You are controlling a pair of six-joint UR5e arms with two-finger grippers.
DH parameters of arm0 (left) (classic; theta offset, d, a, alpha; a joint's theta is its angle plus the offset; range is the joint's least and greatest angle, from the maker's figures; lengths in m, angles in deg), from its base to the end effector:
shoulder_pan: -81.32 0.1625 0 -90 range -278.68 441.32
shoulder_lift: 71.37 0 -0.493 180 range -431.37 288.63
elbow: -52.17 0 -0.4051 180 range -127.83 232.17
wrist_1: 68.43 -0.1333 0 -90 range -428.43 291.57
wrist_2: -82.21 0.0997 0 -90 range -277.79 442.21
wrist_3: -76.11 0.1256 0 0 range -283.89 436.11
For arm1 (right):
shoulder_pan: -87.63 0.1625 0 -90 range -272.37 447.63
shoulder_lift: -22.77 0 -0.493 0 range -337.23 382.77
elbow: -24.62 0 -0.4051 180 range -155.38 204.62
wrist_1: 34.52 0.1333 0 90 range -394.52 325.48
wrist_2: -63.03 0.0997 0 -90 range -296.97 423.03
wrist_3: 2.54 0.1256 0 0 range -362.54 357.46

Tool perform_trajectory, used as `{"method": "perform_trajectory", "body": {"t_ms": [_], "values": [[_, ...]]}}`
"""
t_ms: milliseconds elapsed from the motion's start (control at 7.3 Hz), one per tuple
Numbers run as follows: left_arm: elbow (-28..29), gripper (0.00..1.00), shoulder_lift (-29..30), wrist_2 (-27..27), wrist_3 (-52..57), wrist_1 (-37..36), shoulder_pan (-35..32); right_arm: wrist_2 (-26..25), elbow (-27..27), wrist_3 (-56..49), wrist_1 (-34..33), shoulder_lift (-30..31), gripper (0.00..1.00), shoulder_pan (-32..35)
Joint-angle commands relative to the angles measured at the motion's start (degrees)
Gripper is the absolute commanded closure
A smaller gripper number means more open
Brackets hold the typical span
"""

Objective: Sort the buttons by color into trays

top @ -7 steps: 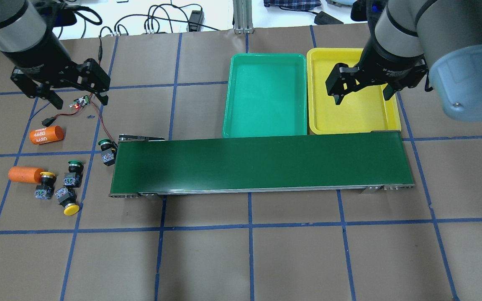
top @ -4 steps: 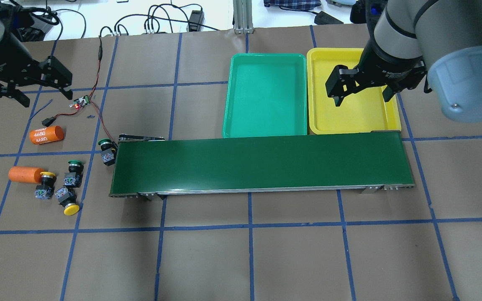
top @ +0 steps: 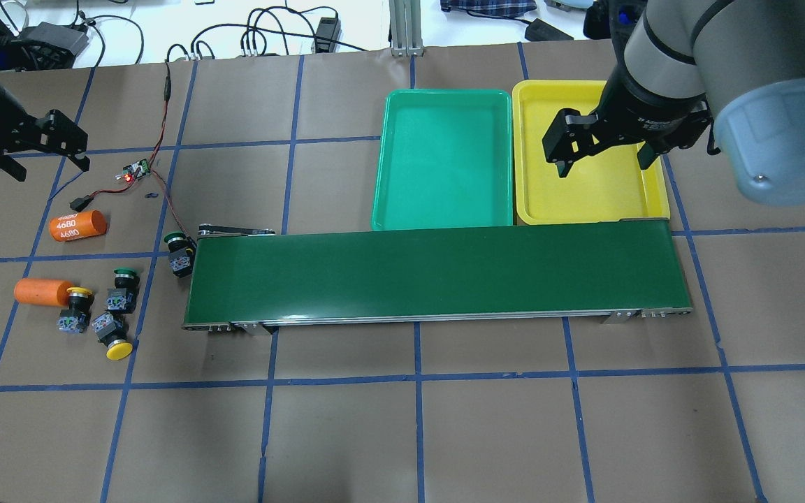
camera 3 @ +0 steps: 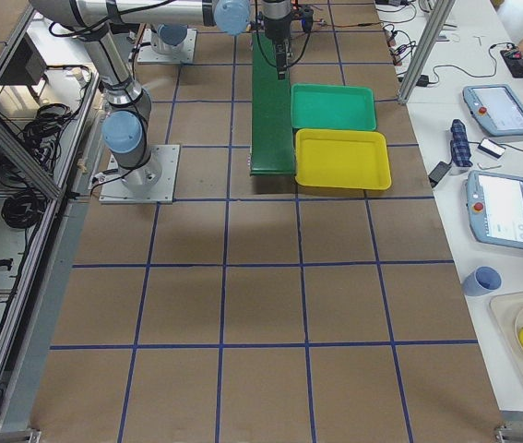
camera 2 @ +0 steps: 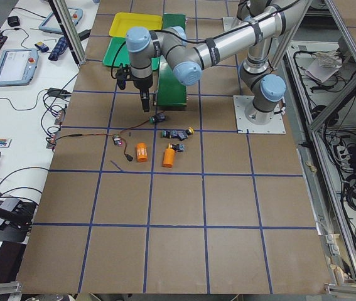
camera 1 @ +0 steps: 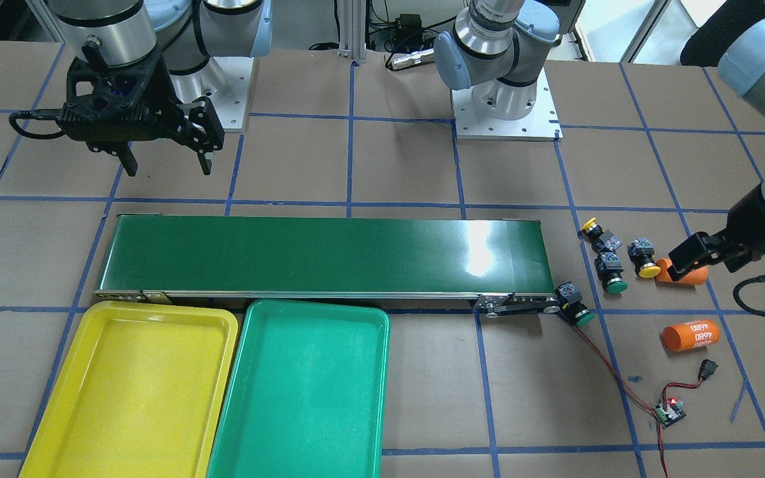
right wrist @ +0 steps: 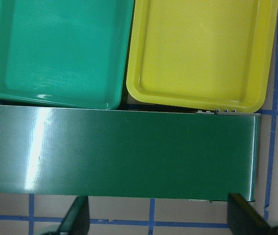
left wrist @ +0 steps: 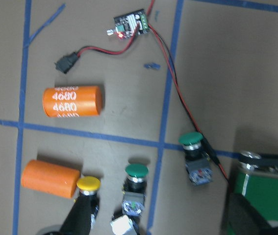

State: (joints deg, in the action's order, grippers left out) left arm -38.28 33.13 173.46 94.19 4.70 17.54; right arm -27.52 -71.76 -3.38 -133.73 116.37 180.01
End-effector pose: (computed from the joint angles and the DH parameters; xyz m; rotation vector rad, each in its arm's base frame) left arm 0.1562 -0.6127 0.4131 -0.2212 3.1007 -0.0355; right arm 0.1522 -0.4809 0.5212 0.0871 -3.1274 0.1759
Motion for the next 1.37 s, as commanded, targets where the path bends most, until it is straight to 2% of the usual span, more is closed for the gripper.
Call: {"method": "perform_trajectory", "body": {"t_ms": [0, 411, 1233], "values": [[-0.34, 0.0, 5.61, 1.29, 2.29, -5.0, 3.73, 0.02, -0.03, -0.04, -0.02, 0.0, 0.0, 0.0], [-1.05, 0.0, 12.9, 1.56, 5.65, -16.06, 6.47, 0.02, -0.03, -0.13, 0.06, -0.08, 0.0, 0.0], [-1.05, 0.0, 18.11, 0.95, 2.57, -19.7, 6.65, -0.07, -1.52, -0.04, -0.11, 0.0, 0.0, 0.0]]}}
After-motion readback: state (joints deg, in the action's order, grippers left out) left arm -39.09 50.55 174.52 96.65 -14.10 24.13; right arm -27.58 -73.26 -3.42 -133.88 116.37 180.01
